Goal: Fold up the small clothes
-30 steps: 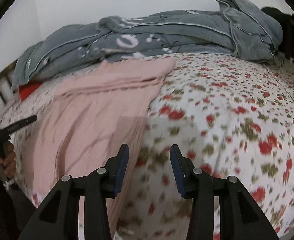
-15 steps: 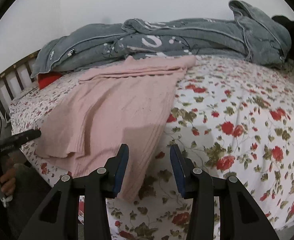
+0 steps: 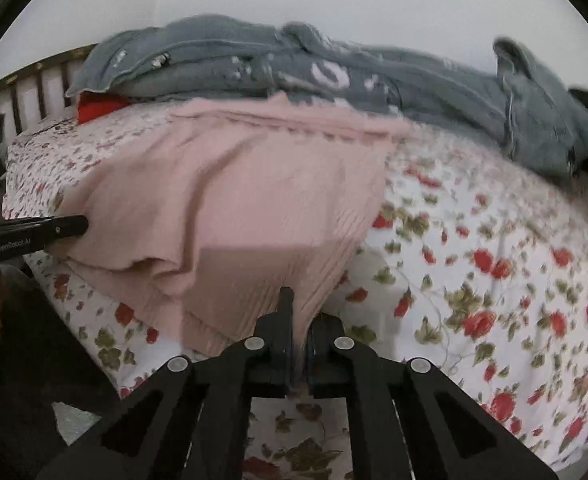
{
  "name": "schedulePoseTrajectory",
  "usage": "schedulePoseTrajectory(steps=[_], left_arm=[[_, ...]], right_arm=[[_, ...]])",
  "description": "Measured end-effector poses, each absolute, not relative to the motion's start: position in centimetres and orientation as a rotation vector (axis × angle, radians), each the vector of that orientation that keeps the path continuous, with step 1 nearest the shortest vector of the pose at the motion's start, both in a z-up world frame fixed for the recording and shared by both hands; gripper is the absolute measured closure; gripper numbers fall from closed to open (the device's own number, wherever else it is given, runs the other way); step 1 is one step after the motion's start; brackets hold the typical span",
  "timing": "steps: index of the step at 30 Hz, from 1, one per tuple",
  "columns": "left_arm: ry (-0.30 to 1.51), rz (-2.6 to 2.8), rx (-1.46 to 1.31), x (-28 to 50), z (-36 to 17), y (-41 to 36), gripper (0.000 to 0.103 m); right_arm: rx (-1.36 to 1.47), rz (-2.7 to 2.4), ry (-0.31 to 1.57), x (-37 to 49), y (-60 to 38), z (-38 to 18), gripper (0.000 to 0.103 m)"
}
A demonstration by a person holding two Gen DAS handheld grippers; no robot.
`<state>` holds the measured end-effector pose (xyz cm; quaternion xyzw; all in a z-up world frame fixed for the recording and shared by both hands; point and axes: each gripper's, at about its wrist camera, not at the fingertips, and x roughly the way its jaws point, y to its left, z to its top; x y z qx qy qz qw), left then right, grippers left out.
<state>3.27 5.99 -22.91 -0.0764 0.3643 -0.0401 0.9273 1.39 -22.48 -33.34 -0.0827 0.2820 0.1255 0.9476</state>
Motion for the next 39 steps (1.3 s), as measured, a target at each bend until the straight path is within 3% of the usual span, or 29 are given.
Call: schedulePoseTrajectory(steps=[4, 7, 18, 24, 39], left_arm=[[0.703, -0.09, -0.262, 2.3, -22.2, 8.8, 0.094], [0.732, -0.119, -0.354, 2.4, -22.8, 10.6, 0.094], [0.796, -0.143, -0.423, 1.3, -24.4, 12.3, 0.092], [0.807, -0.135, -0.444, 1.6, -24.7, 12.3, 0.082], [0.812, -0.07, -0.303, 1.9, -24.3, 9.7, 0.078]], right_arm=[[0.049, 0.27, 0.521, 0.6, -27.3, -31.1, 0.099], [0.179, 0.274, 0.602, 1.3, -30.3, -31.8, 0.099], [0.061, 0.259, 0.658, 1.6, -28.0, -32.7, 0.096], [0.057, 0.277, 0.61, 1.4, -27.5, -32.3, 0.07], [0.046, 0.227, 0.636, 1.5, -26.7, -33.7, 0.07]])
